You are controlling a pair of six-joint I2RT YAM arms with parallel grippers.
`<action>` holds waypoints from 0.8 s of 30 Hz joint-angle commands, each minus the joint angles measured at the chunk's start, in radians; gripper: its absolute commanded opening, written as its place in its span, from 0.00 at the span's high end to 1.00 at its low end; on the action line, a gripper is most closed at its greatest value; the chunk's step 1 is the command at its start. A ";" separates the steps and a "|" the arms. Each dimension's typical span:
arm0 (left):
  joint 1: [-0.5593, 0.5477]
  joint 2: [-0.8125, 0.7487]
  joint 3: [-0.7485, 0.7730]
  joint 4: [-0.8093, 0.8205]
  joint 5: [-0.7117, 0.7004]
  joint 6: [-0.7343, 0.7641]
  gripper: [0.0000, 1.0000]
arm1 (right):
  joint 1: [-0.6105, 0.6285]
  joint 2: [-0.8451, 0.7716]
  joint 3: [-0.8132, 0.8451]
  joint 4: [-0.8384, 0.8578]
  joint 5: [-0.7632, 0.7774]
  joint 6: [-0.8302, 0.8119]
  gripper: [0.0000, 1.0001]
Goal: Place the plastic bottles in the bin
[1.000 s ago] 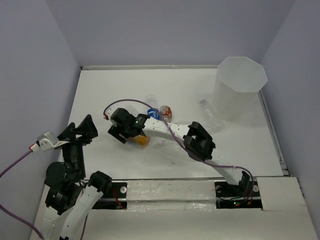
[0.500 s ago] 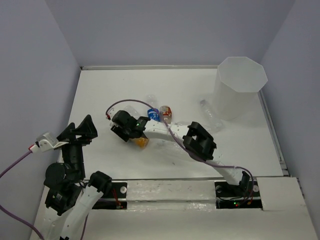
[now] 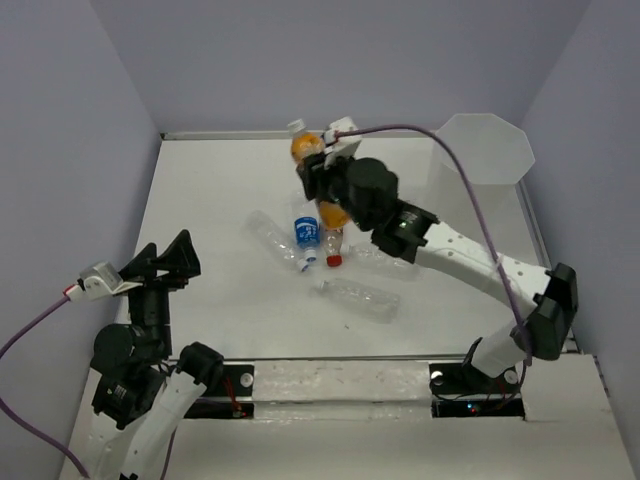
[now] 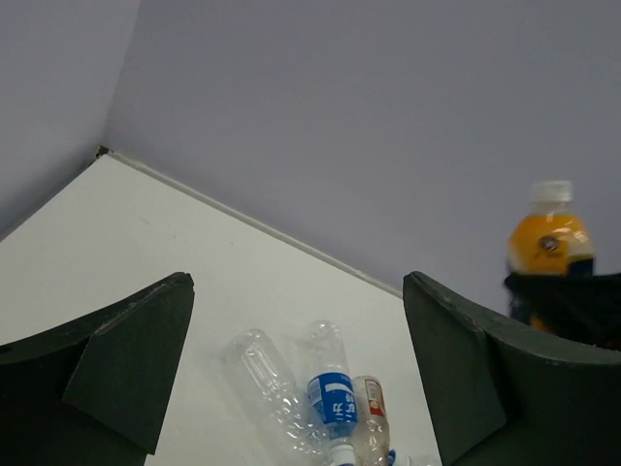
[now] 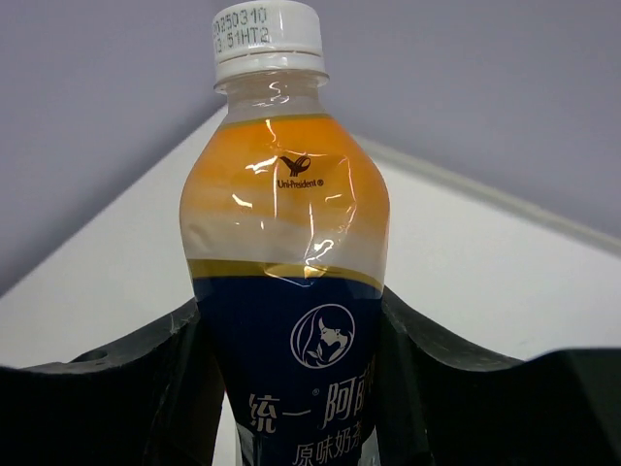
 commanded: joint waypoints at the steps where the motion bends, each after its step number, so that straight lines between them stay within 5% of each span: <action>1: -0.007 0.006 -0.014 0.069 0.051 0.010 0.01 | -0.238 -0.195 -0.102 0.307 0.129 -0.090 0.66; 6: -0.017 -0.003 -0.019 0.074 0.062 0.013 0.01 | -0.560 -0.292 -0.177 0.501 0.095 -0.087 0.67; 19: -0.037 -0.006 -0.019 0.069 0.060 0.015 0.01 | -0.908 -0.190 -0.202 0.599 0.020 -0.042 0.64; 20: -0.037 -0.009 -0.019 0.069 0.060 0.015 0.01 | -0.908 -0.190 -0.212 0.599 0.020 -0.041 0.60; 23: -0.039 -0.009 -0.019 0.071 0.060 0.015 0.01 | -0.919 -0.201 -0.266 0.595 0.006 -0.054 0.13; 24: -0.039 -0.009 -0.019 0.069 0.060 0.015 0.01 | -0.919 -0.206 -0.269 0.586 0.008 -0.062 0.08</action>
